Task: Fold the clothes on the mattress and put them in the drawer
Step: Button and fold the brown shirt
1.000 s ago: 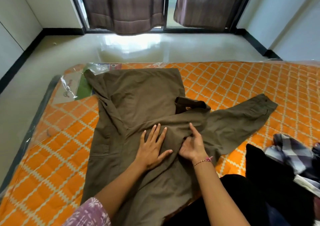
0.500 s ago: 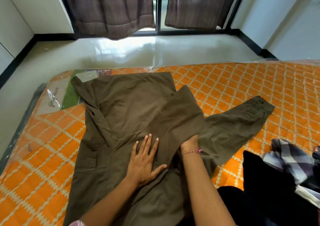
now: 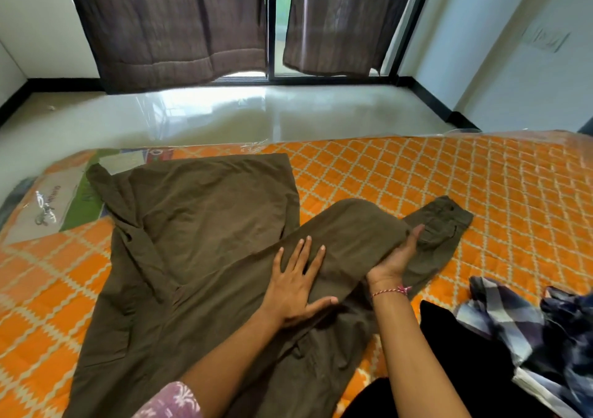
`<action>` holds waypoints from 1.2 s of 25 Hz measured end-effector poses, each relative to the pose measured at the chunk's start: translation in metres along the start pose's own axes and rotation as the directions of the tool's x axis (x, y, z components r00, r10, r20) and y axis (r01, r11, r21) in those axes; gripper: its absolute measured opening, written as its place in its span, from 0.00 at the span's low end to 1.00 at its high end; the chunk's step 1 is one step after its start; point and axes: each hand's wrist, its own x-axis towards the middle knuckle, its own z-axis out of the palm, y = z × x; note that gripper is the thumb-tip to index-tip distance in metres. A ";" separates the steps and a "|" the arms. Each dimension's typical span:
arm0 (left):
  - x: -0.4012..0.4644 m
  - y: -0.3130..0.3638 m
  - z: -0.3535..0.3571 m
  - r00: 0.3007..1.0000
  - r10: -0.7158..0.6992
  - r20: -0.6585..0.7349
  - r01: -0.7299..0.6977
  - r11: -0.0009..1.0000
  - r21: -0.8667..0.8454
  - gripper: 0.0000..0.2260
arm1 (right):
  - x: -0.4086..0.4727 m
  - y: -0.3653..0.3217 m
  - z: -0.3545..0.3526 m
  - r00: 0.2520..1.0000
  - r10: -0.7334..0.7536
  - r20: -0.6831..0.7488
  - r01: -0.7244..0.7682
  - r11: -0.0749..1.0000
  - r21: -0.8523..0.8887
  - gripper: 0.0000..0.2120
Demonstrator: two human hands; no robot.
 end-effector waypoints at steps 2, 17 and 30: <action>-0.006 0.005 0.007 0.998 0.037 0.051 -0.042 0.993 0.107 0.40 | 0.020 -0.005 -0.008 0.992 0.097 -0.081 -0.082 0.982 0.170 0.24; -0.052 -0.179 -0.062 0.375 -0.917 -0.137 0.824 0.398 -0.403 0.32 | -0.039 0.141 0.119 0.922 -0.011 0.386 0.363 0.369 -0.856 0.16; -0.014 -0.337 -0.100 0.611 -0.731 0.303 0.028 -0.363 -0.931 0.20 | -0.052 0.281 0.298 0.625 0.734 0.266 -0.324 0.554 -0.767 0.11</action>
